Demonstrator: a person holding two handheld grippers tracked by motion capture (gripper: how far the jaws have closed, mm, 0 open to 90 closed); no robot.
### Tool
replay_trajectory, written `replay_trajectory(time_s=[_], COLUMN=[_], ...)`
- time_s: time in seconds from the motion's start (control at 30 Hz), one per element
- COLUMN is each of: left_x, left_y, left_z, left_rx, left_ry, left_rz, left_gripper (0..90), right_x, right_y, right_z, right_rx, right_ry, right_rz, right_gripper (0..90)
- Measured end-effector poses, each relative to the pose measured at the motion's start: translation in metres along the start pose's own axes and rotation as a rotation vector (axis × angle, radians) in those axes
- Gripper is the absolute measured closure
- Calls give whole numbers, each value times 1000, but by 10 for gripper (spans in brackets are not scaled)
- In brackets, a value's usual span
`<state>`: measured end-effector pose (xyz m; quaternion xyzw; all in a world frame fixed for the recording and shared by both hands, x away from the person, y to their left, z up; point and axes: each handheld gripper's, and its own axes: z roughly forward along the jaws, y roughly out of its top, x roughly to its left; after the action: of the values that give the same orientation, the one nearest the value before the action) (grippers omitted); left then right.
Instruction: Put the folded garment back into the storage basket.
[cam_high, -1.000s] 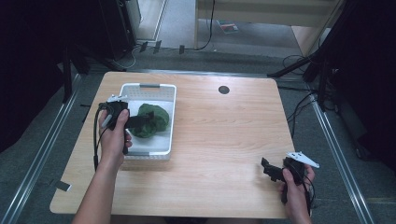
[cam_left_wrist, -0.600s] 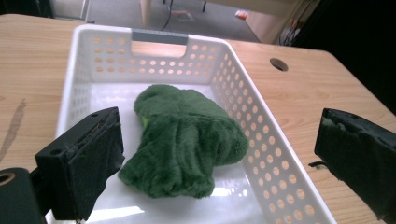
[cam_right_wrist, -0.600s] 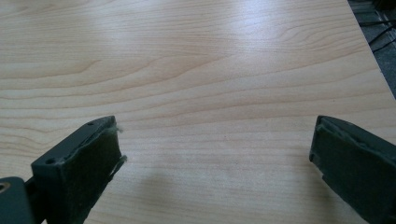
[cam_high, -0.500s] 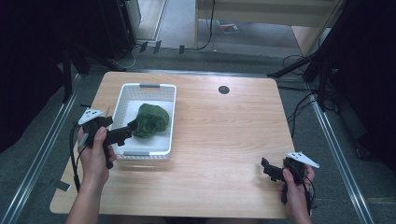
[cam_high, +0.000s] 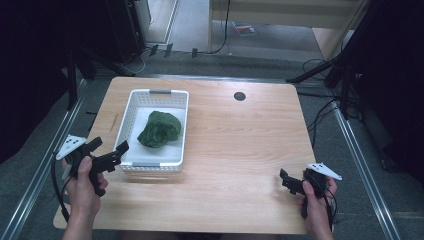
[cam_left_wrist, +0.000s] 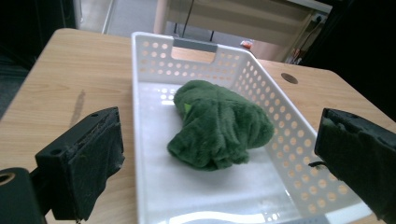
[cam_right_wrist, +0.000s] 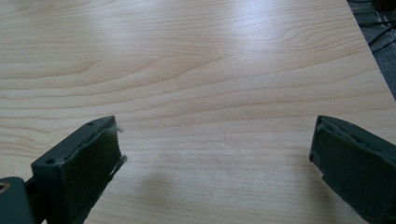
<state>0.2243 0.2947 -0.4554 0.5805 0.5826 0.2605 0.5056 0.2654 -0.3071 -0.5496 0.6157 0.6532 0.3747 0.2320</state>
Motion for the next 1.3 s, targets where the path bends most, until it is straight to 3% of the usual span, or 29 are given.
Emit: replay_trajectory(time_s=[0.3,0.77,0.97,1.1,1.3], left_x=[25,65,86,93,91], left_y=[-19,-52,-74,-81,-87], left_z=[-23,-47,-44,-40,-29], left_rx=[-36,-64,-49,-41,4], left_ry=[47,81,137,160,165], left_rz=[-8,-62,-85,-97,-48], left_gripper=[19,19,19,19,19], right_x=[0,-1,-1,-1,-2], right_y=[0,0,0,0,0], right_z=[0,0,0,0,0], right_rx=[0,-4,-3,-3,-2], right_ry=[-3,-1,-2,0,1], right_rz=[-4,5,5,5,7], right_gripper=[19,19,18,19,19])
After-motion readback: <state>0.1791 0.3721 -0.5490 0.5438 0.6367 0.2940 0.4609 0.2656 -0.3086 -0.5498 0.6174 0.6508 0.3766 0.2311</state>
